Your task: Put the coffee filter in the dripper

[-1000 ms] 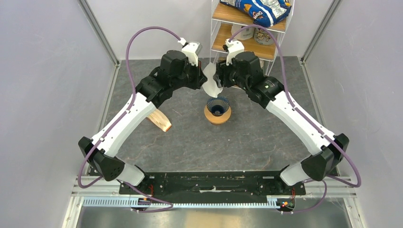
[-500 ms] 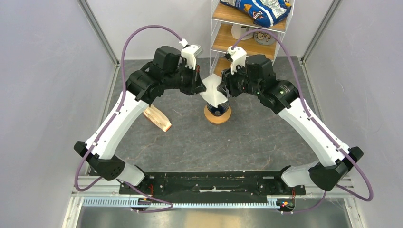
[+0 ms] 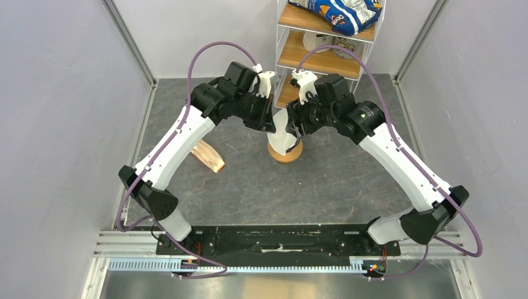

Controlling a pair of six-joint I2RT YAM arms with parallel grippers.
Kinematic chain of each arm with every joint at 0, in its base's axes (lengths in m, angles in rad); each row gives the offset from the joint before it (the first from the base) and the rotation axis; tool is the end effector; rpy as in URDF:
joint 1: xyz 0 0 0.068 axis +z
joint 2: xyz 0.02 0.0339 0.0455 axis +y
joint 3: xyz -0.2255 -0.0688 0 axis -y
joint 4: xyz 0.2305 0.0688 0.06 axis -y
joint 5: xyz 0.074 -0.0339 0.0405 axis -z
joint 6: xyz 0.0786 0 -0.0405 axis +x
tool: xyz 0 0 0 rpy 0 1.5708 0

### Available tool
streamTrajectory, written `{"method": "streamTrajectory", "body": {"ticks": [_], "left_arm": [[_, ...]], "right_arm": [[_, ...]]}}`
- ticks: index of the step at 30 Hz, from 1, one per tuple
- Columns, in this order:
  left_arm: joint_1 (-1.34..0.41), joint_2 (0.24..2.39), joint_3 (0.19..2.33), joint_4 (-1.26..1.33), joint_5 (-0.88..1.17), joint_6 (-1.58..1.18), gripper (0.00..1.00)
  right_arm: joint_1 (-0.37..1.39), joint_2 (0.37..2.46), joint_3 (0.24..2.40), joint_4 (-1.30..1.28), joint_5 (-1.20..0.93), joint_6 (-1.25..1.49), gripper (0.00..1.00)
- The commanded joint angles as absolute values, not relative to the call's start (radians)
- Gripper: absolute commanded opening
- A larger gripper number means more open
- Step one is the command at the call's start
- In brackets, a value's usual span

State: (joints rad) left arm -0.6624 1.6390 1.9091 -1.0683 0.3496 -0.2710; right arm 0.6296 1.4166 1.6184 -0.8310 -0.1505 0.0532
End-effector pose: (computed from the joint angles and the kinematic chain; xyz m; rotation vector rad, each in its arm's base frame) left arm 0.2552 -0.2332 0.3519 0.6549 2.3906 -0.8424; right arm 0.2532 0.1990 0.3520 -0.7204 2.1272 0.5419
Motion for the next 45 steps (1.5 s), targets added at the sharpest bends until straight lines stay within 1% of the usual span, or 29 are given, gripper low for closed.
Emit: {"method": "streamTrajectory", "body": {"ticks": [1,4,9,15,17,21,24,26,33,36,40,42,45], "left_arm": [[-0.655,1.671,1.965,-1.096,0.371,-0.31,0.02],[-0.651,1.698,1.988,-1.1,0.339,-0.304,0.02],[-0.649,1.75,2.015,-1.118,0.344,-0.3,0.02],[-0.64,1.791,2.022,-1.126,0.345,-0.3,0.02],[-0.635,1.801,2.02,-1.127,0.345,-0.301,0.03],[-0.625,1.817,2.025,-1.127,0.345,-0.306,0.11],[-0.622,1.822,2.026,-1.123,0.351,-0.309,0.23],[-0.617,1.824,2.026,-1.12,0.356,-0.313,0.33],[-0.575,1.806,2.024,-1.106,0.381,-0.321,0.48],[-0.56,1.786,2.019,-1.094,0.399,-0.314,0.59],[-0.551,1.742,1.981,-1.057,0.398,-0.3,0.63],[-0.538,1.713,1.939,-1.013,0.407,-0.303,0.67],[-0.516,1.645,1.822,-0.889,0.462,-0.335,0.72]], "right_arm": [[0.595,1.443,1.632,-0.832,-0.145,0.034,0.64],[0.574,1.462,1.621,-0.817,-0.156,0.031,0.63],[0.554,1.492,1.621,-0.799,-0.171,0.025,0.61],[0.536,1.514,1.601,-0.789,-0.179,0.018,0.61],[0.536,1.519,1.59,-0.783,-0.187,0.016,0.63],[0.536,1.528,1.568,-0.765,-0.194,0.014,0.64],[0.536,1.539,1.559,-0.755,-0.195,0.009,0.65],[0.535,1.544,1.554,-0.751,-0.192,0.009,0.65],[0.526,1.56,1.544,-0.742,-0.191,-0.019,0.68],[0.521,1.558,1.542,-0.742,-0.189,-0.03,0.69],[0.517,1.548,1.526,-0.742,-0.189,-0.067,0.71],[0.517,1.549,1.523,-0.741,-0.196,-0.088,0.74],[0.517,1.557,1.524,-0.73,-0.202,-0.101,0.76]]}}
